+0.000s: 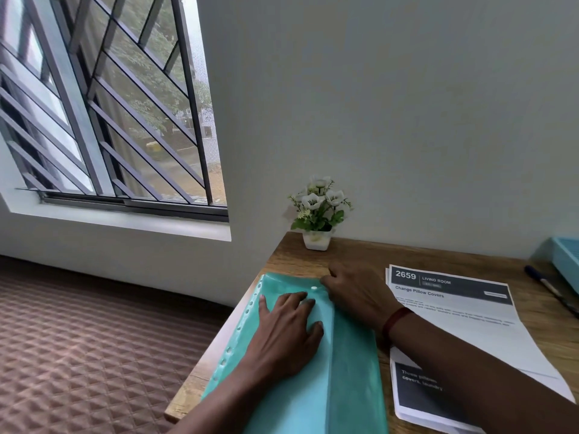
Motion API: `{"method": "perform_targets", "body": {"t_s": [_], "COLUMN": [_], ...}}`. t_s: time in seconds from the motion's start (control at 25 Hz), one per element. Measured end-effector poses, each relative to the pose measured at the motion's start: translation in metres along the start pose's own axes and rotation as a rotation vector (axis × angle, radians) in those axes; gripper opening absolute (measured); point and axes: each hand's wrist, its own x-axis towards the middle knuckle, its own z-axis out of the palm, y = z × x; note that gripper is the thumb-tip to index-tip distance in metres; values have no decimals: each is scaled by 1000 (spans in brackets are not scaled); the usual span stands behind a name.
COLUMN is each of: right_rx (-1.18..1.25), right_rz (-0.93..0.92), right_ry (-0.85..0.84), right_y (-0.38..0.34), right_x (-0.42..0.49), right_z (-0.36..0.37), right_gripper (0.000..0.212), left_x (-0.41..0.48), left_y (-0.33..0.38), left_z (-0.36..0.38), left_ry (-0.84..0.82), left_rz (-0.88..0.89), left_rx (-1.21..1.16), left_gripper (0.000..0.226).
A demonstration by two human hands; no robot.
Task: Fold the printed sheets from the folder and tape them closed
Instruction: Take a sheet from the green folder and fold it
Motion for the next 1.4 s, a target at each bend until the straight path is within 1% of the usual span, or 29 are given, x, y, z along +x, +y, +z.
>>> {"method": "perform_targets", "body": {"t_s": [0.12, 0.24, 0.36, 0.56, 0.8, 0.92, 1.08, 1.16, 1.24, 1.32, 1.4], "right_rx": [-31, -33, 48, 155, 250, 303, 391, 421, 454, 424, 321], "right_rz": [-78, -121, -146, -111, -78, -18, 37, 89, 183, 274, 317], "right_ry": [34, 36, 49, 97, 74, 78, 25, 32, 78, 122, 166], "right_y": [3, 6, 8, 7, 8, 13, 16, 16, 18, 21, 22], "right_x": [2, 5, 8, 10, 13, 18, 22, 23, 25, 29, 33], "right_z": [6, 13, 22, 28, 33, 36, 38, 34, 29, 27, 29], "right_gripper": [5, 7, 11, 24, 21, 25, 25, 27, 30, 30, 21], "left_x": [0, 0, 0, 0, 0, 2, 2, 3, 3, 3, 2], "left_y": [0, 0, 1, 1, 0, 0, -1, -2, -2, -2, -3], "left_z": [0, 0, -1, -1, 0, 1, 2, 3, 3, 4, 3], "left_ry": [-17, -33, -68, -120, -141, -144, -159, -146, -122, -102, -85], "left_rz": [52, 79, 97, 104, 109, 111, 108, 105, 96, 82, 64], "left_rx": [5, 2, -1, 4, 29, 40, 43, 38, 20, 2, -9], "left_gripper": [56, 58, 60, 61, 62, 62, 63, 62, 61, 61, 62]}}
